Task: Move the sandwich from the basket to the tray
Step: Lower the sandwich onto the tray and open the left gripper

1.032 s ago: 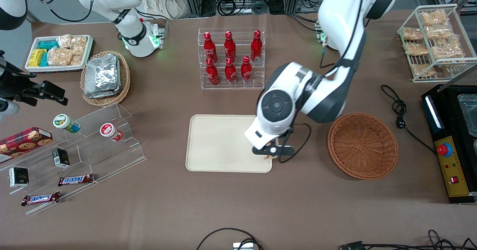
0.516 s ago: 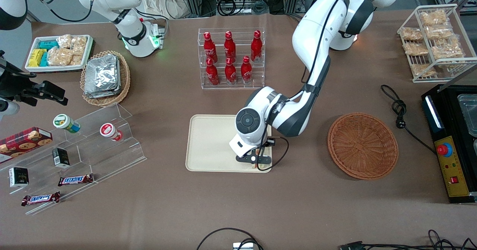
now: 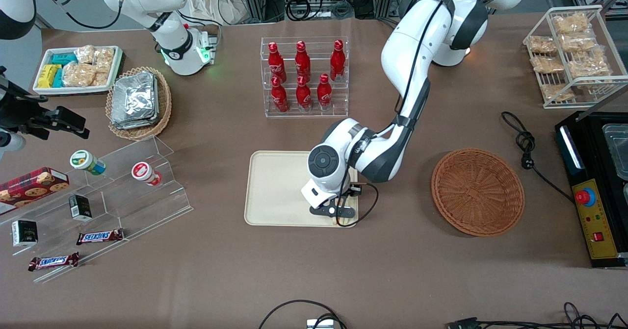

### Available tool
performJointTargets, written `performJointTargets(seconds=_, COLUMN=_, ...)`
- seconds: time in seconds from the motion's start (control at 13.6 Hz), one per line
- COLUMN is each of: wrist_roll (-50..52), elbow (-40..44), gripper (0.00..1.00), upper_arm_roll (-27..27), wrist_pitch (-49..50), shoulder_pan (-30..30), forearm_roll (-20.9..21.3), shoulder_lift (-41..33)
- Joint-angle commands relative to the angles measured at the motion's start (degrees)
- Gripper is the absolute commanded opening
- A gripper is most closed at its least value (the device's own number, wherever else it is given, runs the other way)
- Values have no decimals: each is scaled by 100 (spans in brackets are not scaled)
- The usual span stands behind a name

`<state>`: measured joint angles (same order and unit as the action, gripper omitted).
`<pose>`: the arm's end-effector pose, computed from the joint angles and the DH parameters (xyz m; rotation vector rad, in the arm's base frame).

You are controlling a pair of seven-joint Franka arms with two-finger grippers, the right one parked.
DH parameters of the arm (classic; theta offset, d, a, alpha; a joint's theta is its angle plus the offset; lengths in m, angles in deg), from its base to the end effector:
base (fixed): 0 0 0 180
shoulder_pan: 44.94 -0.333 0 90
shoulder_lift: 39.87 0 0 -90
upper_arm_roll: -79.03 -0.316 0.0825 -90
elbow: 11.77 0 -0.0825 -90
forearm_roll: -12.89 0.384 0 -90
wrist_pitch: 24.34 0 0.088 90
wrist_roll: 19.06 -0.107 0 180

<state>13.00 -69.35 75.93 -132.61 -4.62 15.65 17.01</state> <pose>0.6061 -0.4742 0.2377 -2.9989 0.1948 0.0538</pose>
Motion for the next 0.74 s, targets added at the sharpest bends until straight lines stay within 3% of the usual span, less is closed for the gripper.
performJointTargets(seconds=0.0, wrist_roll=213, elbow=-323, gripper=100, upper_arm_roll=-85, wrist_pitch=-352, shoulder_pan=90, forearm_roll=84, shoulder_lift=-141)
performJointTargets(seconds=0.22, wrist_roll=195, elbow=-629, gripper=100, upper_arm_roll=-120, wrist_pitch=-519, shoulder_pan=64, forearm_roll=-3, shoulder_lift=-526)
performJointTargets(seconds=0.52, wrist_roll=81, elbow=-1868, gripper=100, upper_arm_roll=-638, wrist_pitch=-1056, shoulder_pan=-42, forearm_roll=-986, shoulder_lift=-1896)
performJointTargets(seconds=0.66, wrist_roll=73, elbow=-2062, gripper=100, upper_arm_roll=-753, wrist_pitch=-986, shoulder_pan=-321, forearm_roll=-1041, shoulder_lift=-2442)
